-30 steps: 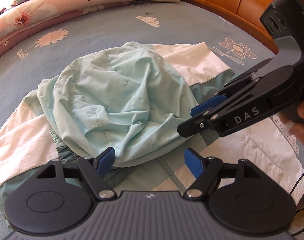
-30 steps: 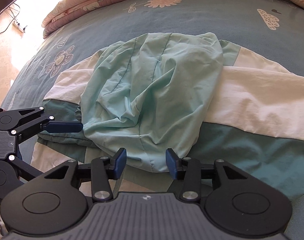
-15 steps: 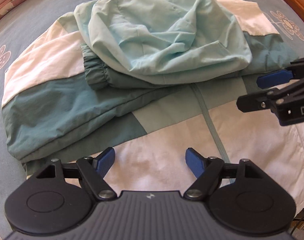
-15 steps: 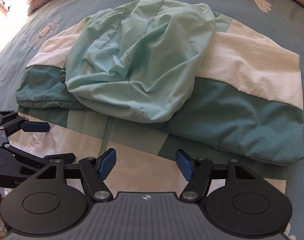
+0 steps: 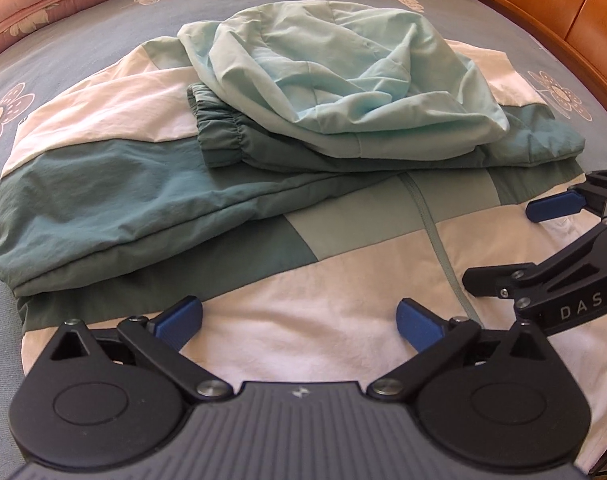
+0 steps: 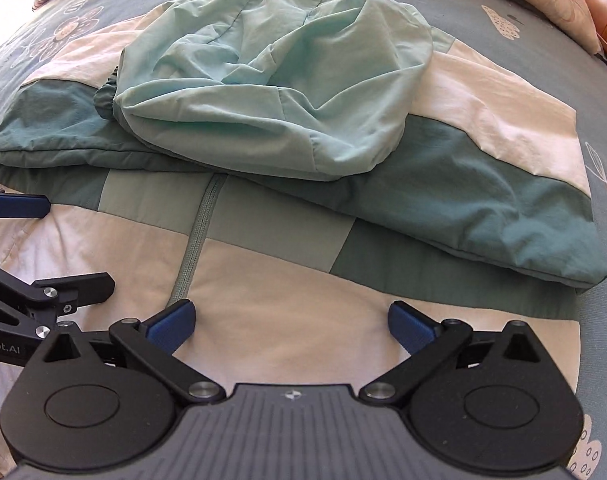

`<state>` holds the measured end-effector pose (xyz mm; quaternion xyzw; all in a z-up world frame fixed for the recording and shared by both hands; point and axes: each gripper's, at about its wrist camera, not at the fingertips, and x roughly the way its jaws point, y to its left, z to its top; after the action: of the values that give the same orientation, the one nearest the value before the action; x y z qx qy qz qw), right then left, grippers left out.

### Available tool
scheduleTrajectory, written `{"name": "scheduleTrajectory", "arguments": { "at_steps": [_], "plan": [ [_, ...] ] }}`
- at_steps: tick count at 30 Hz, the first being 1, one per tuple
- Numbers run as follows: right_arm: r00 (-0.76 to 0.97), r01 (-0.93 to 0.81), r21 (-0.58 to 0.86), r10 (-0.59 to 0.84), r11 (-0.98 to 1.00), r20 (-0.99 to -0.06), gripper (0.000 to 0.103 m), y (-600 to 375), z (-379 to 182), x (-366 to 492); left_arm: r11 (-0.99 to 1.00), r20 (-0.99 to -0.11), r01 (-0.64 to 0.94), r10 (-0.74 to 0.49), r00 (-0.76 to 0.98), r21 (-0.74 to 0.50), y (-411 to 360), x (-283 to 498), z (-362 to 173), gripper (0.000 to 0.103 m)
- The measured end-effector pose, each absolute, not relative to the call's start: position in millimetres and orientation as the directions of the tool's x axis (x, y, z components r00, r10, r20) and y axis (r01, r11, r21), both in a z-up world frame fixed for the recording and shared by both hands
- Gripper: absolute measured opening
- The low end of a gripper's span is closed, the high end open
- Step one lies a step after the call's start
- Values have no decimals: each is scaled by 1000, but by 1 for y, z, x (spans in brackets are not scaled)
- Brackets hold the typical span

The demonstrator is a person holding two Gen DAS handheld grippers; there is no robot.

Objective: Fold clothes
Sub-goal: 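Pull both open grippers back over the white jacket body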

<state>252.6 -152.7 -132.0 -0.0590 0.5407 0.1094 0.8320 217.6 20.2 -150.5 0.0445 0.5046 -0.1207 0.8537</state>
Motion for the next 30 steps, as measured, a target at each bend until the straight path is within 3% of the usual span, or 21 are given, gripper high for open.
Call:
{"name": "scheduleTrajectory", "arguments": {
  "at_steps": [10,23,26,30],
  "plan": [
    [431,-243,22,128,970,-893,103,-162,-126,222,890,-849,456,-253,463,-16,37,183,-141,102],
    [291,-271,-4,78,963,-954,103,-214,-124,145,912,-921,410,-159,355,1,82,125,-137,102],
    [312,-242,36,112,970,-944,103,-212,-117,153,898,-873,441,-207,441,10,65,142,-121,102],
    [323,-223,65,137,973,-937,103,-200,-121,170,846,-840,528,-339,424,-76,33,167,-120,102]
  ]
}}
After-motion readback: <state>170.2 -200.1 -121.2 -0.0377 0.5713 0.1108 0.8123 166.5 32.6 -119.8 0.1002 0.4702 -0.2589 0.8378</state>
